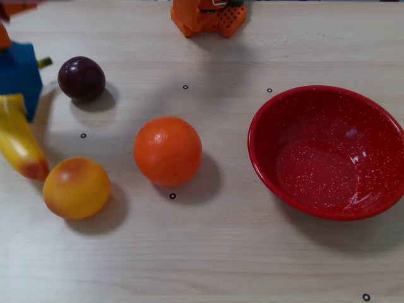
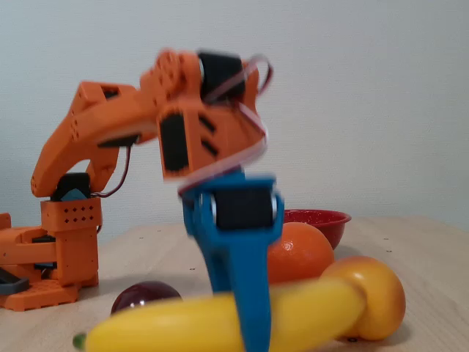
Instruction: Put banana in the red bowl.
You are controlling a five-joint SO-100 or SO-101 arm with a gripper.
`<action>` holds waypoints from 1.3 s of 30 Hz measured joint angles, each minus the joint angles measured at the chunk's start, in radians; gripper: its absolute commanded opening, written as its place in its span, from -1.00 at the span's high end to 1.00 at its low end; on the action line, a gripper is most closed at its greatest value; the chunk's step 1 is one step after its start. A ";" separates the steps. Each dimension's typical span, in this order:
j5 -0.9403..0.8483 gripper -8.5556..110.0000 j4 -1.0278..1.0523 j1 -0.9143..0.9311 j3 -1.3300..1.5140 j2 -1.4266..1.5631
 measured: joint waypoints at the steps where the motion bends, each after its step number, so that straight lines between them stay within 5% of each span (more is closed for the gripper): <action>1: 0.000 0.86 -0.011 0.000 0.026 0.035; 39: -0.219 0.86 -0.422 0.011 1.015 0.893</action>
